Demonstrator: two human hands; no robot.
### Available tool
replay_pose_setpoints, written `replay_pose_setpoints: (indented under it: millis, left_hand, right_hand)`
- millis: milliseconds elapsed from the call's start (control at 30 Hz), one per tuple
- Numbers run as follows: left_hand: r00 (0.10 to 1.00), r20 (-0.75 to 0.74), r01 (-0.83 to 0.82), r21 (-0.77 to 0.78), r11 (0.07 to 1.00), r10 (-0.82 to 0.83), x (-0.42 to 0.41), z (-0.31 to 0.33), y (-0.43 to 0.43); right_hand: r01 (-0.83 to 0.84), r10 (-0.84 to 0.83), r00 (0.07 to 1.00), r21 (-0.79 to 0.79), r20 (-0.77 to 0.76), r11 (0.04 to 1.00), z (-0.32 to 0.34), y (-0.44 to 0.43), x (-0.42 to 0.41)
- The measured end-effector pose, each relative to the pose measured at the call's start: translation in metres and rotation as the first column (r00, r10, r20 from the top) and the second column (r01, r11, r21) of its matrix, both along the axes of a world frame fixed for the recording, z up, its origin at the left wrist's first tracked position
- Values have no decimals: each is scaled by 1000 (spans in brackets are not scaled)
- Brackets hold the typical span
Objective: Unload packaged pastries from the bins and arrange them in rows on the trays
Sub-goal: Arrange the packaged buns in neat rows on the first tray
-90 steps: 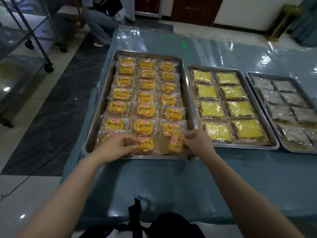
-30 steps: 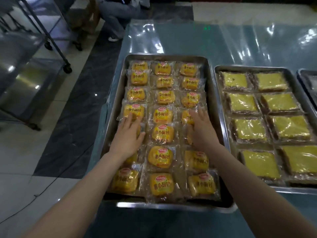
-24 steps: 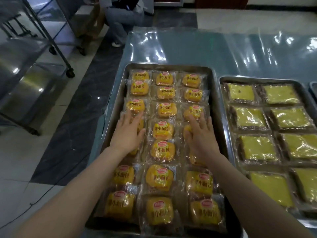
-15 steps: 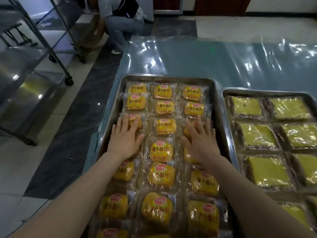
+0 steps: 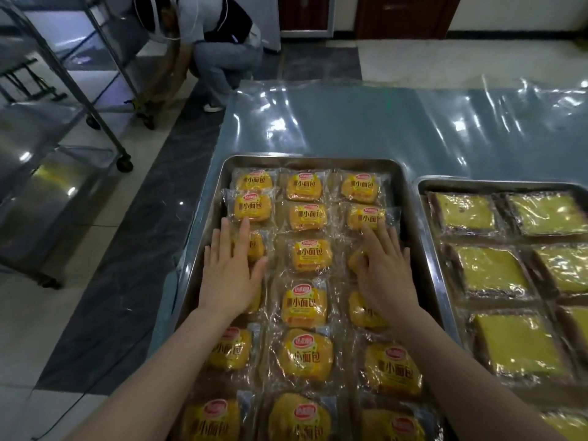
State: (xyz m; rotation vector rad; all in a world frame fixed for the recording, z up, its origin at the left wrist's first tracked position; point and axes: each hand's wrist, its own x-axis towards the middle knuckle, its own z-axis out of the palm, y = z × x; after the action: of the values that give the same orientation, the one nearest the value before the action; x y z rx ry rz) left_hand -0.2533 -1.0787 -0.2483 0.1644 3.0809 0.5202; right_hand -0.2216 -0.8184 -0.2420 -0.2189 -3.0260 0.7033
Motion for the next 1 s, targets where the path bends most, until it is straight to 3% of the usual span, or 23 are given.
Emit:
replay_pose_setpoints:
  millis: [267, 367, 467, 633, 767, 900, 1000]
  left_hand:
    - [995, 55, 83, 14, 996, -84, -57, 4, 11]
    - [994, 105, 38, 65, 997, -45, -70, 1, 13]
    - [992, 116, 52, -34, 998, -48, -75, 0, 14]
    - [1000, 26, 6, -70, 998, -4, -73, 6, 18]
    - [999, -48, 20, -73, 997, -23, -82, 8, 22]
    - [997, 28, 80, -104, 991, -77, -108, 4, 23]
    - [989, 99, 123, -144, 982, -110, -118, 0, 23]
  right_hand:
    - [-52, 36, 990, 120, 134, 991, -5, 16, -48]
    - [-58, 45, 990, 93, 131, 994, -11, 17, -54]
    - [-80, 75, 992, 40, 106, 996, -11, 23, -58]
    - [-74, 76, 997, 91, -20, 993, -3, 19, -71]
    - [-121, 123, 992, 158, 0, 980, 1, 12, -97]
    - [-208, 186, 976, 233, 111, 950, -3, 12, -118]
    - [-170, 138, 980, 242, 142, 955, -9, 18, -120]
